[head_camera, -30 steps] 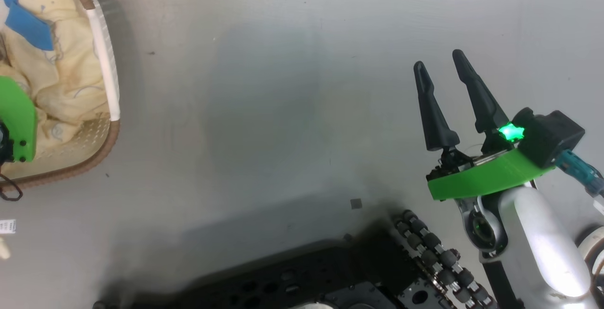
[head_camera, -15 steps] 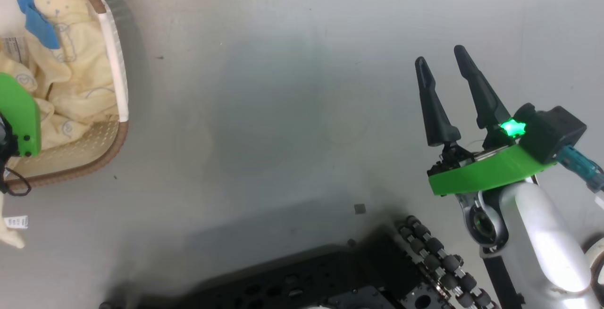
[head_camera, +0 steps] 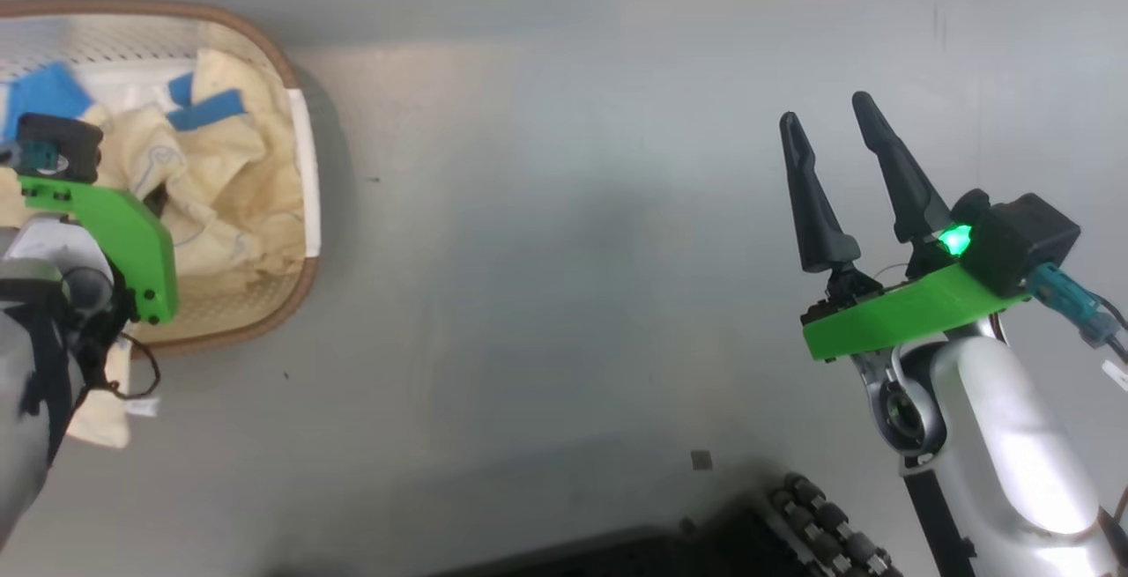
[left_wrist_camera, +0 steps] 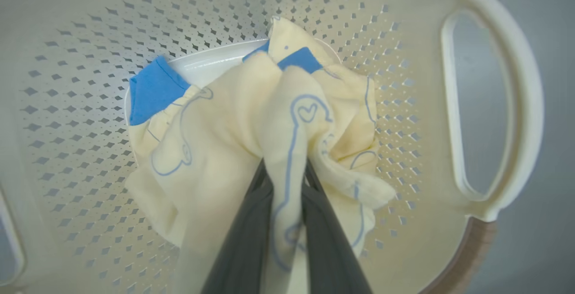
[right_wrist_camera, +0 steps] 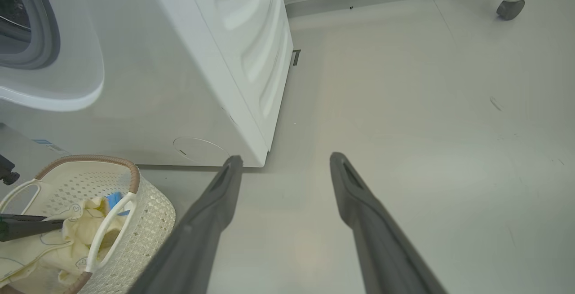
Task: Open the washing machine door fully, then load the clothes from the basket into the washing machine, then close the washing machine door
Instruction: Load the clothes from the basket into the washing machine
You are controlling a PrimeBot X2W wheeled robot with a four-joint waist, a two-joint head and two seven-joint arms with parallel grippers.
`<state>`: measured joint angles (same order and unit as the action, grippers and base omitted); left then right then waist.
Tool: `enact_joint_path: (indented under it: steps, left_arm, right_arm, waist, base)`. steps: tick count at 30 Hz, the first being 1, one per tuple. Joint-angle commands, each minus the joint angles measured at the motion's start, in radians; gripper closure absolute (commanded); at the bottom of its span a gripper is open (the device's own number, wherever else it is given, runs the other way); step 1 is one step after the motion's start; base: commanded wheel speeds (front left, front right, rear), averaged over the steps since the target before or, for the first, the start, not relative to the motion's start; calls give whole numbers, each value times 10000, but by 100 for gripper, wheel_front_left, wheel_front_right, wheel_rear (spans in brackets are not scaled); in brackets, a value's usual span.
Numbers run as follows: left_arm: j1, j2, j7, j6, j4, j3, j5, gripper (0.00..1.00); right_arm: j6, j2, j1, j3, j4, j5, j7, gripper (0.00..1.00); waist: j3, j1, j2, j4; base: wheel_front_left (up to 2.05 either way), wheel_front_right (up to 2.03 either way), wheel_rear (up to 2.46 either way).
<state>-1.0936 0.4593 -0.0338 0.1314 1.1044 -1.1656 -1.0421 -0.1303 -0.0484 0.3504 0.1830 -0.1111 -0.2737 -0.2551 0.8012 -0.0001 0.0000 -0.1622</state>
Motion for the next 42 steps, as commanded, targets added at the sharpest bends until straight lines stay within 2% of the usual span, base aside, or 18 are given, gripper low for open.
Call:
enact_joint_path:
  steps: [1,13,20,25,31,36,42]
  left_arm:
    - [219,390,431,-9,-157,187,-181,100]
    - [928,401,2495,-8,-875,174,-759,100]
    - [1239,461,2941,-8,-1515,546,-694,100]
    - [1626,609,2952,-18,-2571,2043,164,100]
    - [2870,627,2954,-235,-4122,4244,1481,100]
    - [4247,437,2955,-370,-5420,6135,2385,100]
    - [5768,100,2955,-370,-6641,7772,3331,100]
  right_arm:
    - [-4,-18,-347,155,118,65,-67,0]
    - [-4,-18,-597,34,-470,63,-67,0]
    - [-4,-18,-733,-121,-752,27,-67,0]
    - [-4,-18,-845,-201,-905,7,-67,0]
    - [-4,-18,-1042,-202,-1118,-43,-67,0]
    - [-4,-18,-1264,-219,-1260,-136,-67,0]
    - [-4,-18,-1597,-265,-1335,-181,-67,0]
  waist:
    - [-720,1,0,249]
    - [-2465,1,0,667]
    - [-3439,1,0,963]
    - [-4030,1,0,1199]
    - [-4799,1,0,1399]
    - [-5429,1,0,1473]
    - [-6156,1,0,1554]
  base:
    - [0,0,0]
    - [0,0,0]
    - [0,0,0]
    - [0,0,0]
    - [0,0,0]
    - [0,0,0]
    - [0,0,0]
